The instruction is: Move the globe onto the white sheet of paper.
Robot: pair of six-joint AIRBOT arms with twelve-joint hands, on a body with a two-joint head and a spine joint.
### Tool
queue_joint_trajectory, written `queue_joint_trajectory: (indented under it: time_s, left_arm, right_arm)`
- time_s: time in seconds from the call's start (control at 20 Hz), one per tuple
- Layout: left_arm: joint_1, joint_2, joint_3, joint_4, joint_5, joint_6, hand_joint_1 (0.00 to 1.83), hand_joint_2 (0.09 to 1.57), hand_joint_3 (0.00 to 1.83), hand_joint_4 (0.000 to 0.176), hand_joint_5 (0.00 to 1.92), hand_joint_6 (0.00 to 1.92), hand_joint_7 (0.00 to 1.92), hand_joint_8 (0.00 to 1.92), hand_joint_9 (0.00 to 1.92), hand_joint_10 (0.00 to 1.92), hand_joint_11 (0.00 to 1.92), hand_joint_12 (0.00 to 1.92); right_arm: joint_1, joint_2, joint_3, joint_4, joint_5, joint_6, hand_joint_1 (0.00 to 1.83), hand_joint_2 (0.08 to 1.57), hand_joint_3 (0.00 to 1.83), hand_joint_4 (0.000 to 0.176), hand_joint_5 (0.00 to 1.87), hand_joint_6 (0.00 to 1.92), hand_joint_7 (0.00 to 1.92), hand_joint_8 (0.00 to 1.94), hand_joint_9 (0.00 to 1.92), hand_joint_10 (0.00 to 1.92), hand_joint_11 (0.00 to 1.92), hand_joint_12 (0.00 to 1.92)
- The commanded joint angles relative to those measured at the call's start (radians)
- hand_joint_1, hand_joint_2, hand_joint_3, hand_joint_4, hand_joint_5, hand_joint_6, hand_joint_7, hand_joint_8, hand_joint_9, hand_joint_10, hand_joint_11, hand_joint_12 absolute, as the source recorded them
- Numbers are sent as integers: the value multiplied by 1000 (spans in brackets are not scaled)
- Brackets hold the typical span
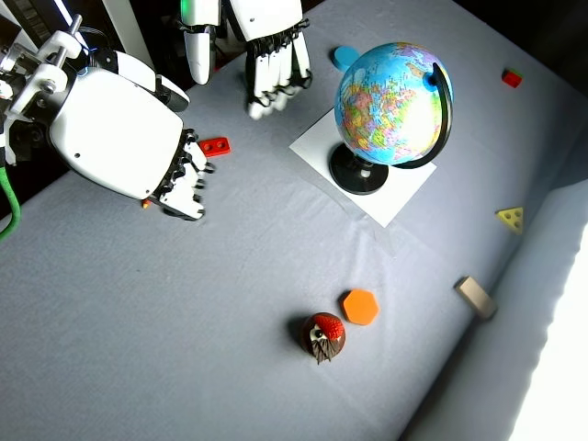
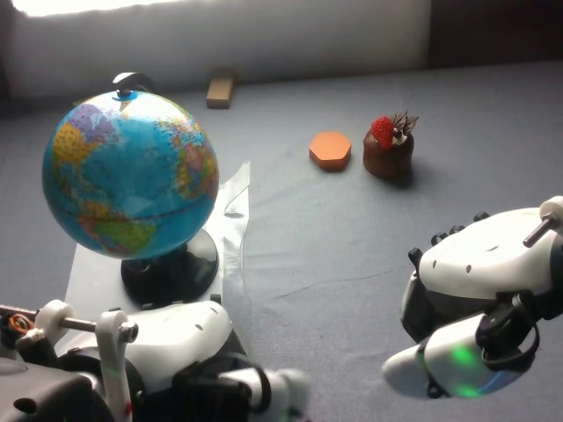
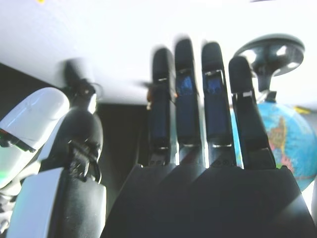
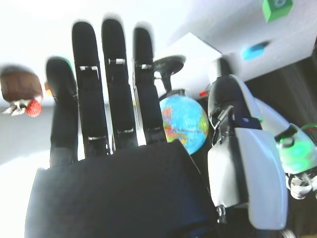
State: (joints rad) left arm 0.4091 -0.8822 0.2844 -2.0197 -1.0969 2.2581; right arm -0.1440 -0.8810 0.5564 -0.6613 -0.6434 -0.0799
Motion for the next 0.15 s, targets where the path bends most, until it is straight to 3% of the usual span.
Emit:
queue_joint_trajectory:
  time_s: [0.0, 0.1]
  left_arm:
    - [-8, 2, -3, 69, -2, -4, 449, 1425, 9, 0, 868, 1407, 954, 1668, 884, 1895, 754, 1919]
    - [-8, 3, -1, 68, -2, -4, 641, 1467, 7, 0, 907, 1651, 1030, 1795, 988, 1920, 861, 1921]
  right_arm:
    - [15, 2, -4, -25, 50, 5, 421, 1390, 32, 0, 927, 1673, 1092, 1682, 1096, 1867, 1075, 1921]
    - [7, 6, -3, -25, 64, -5, 611, 1445, 38, 0, 951, 1857, 1141, 1870, 1163, 1918, 1178, 1921]
